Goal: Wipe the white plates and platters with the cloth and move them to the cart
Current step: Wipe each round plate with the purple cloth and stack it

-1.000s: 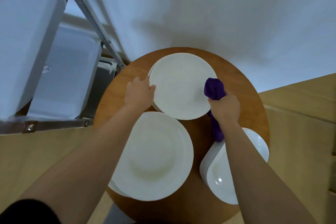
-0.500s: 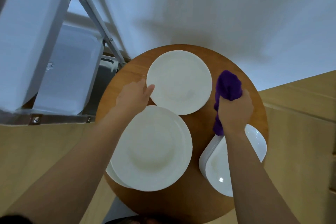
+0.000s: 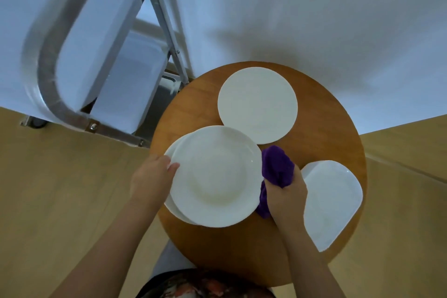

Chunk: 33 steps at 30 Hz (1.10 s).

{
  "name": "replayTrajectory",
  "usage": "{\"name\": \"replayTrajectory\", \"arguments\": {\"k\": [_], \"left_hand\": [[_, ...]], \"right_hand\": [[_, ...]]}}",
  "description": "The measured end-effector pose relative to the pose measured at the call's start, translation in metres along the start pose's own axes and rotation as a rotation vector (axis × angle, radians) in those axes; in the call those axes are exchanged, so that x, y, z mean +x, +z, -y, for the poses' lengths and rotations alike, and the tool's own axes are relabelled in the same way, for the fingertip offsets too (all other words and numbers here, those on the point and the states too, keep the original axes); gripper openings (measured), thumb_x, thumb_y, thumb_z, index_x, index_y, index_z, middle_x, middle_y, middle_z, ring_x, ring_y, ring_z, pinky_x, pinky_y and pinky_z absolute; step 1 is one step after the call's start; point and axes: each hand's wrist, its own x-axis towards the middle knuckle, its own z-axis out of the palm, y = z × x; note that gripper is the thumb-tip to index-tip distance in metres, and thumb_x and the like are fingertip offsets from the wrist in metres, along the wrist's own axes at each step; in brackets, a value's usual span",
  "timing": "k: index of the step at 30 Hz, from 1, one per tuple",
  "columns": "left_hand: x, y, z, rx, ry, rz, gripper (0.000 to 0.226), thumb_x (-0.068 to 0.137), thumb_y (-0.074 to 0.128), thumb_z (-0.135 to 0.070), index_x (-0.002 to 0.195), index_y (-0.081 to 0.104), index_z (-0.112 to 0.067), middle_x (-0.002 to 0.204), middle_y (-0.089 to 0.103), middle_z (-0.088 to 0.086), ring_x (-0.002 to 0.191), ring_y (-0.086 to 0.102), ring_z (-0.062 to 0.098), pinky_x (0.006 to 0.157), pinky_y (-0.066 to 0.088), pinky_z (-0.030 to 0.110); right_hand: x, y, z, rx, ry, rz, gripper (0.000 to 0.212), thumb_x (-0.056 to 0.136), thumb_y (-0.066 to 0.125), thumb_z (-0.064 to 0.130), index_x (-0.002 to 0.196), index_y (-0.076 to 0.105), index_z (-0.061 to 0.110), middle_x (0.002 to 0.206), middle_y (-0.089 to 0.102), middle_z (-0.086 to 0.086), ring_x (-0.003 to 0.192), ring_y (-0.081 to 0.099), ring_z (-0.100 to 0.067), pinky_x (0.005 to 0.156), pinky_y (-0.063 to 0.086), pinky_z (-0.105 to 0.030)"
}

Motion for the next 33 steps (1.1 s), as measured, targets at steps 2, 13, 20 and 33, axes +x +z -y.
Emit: {"name": "replayTrajectory", "arguments": {"k": [2,13,20,33], "left_hand": [[0.001,0.001,-0.003,-0.010,-0.014,-0.018,0.022,0.097,0.046,-0.032,0.093,0.058,-0.014,0.090,0.052,-0.001,0.078,0.053,0.013,0.069,0.046,0.027],[-0.013,0.007,-0.011,-0.679,-0.312,-0.063,0.025,0.094,0.046,-0.043,0.101,0.043,-0.018,0.089,0.053,-0.004,0.080,0.056,0.013,0.062,0.048,0.030],[-0.025,-0.004,-0.021,-1.139,-0.319,0.219,0.044,0.093,0.039,-0.055,0.125,0.054,-0.029,0.113,0.064,0.001,0.103,0.063,0.024,0.083,0.055,0.049],[-0.051,0.016,-0.037,-1.694,-0.483,0.272,0.090,0.055,0.040,-0.084,0.135,0.039,-0.043,0.129,0.057,-0.002,0.117,0.056,0.026,0.087,0.052,0.048]], "right_hand": [[0.000,-0.001,-0.002,-0.015,-0.016,0.014,0.015,0.086,0.065,0.015,0.093,0.054,0.023,0.077,0.062,0.005,0.075,0.060,-0.016,0.064,0.045,-0.018],[0.006,-0.002,-0.009,0.185,0.267,0.036,0.021,0.082,0.070,0.018,0.086,0.056,0.033,0.074,0.064,0.012,0.075,0.063,-0.013,0.066,0.049,-0.027],[0.005,-0.008,-0.004,0.483,0.372,0.069,0.015,0.088,0.061,0.027,0.103,0.058,0.027,0.085,0.067,0.005,0.084,0.065,-0.018,0.067,0.051,-0.027],[-0.051,0.030,0.024,-0.265,0.177,0.137,0.074,0.088,0.064,0.022,0.147,0.021,0.015,0.154,0.022,-0.006,0.142,0.018,-0.023,0.116,0.022,-0.041]]}}
